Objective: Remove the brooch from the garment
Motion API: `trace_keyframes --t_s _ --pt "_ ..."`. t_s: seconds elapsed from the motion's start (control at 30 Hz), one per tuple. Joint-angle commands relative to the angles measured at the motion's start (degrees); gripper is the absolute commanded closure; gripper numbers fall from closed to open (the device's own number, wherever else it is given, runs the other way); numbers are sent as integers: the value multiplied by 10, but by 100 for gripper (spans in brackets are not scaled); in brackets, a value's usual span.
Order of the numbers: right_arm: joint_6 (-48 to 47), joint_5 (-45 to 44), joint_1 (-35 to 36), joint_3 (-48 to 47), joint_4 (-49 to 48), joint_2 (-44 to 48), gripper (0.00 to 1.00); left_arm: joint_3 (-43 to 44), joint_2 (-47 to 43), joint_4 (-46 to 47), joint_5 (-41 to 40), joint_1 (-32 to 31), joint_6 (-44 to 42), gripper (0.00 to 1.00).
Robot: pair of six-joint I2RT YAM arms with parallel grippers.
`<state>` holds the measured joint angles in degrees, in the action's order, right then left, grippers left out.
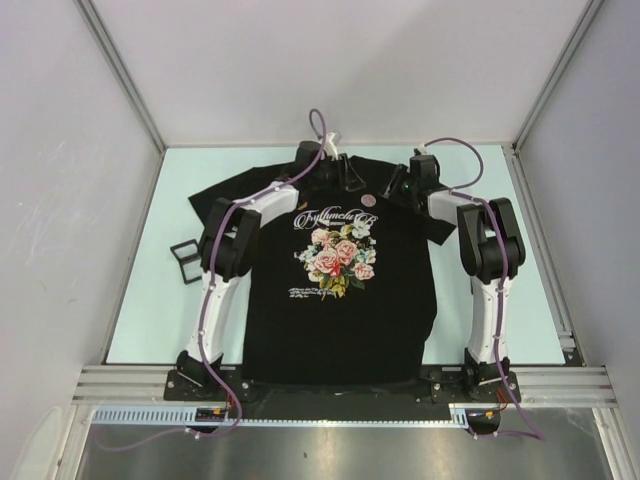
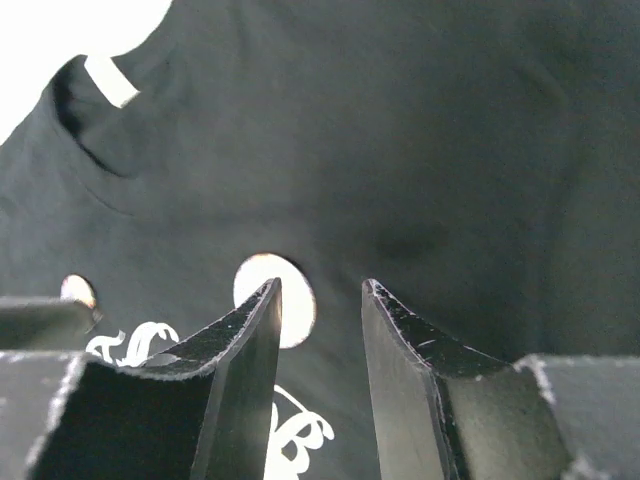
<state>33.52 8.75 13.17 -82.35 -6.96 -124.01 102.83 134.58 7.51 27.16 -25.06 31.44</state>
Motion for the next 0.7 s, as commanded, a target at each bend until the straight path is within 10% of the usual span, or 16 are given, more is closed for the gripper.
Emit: trace_keyframes --t_s 0.0,0.67 --pt "1 32 -2 18 -3 44 57 35 9 -10 -13 -15 -12 61" --pt "24 65 -4 23 -17 32 61 124 92 -92 -33 -17 91 87"
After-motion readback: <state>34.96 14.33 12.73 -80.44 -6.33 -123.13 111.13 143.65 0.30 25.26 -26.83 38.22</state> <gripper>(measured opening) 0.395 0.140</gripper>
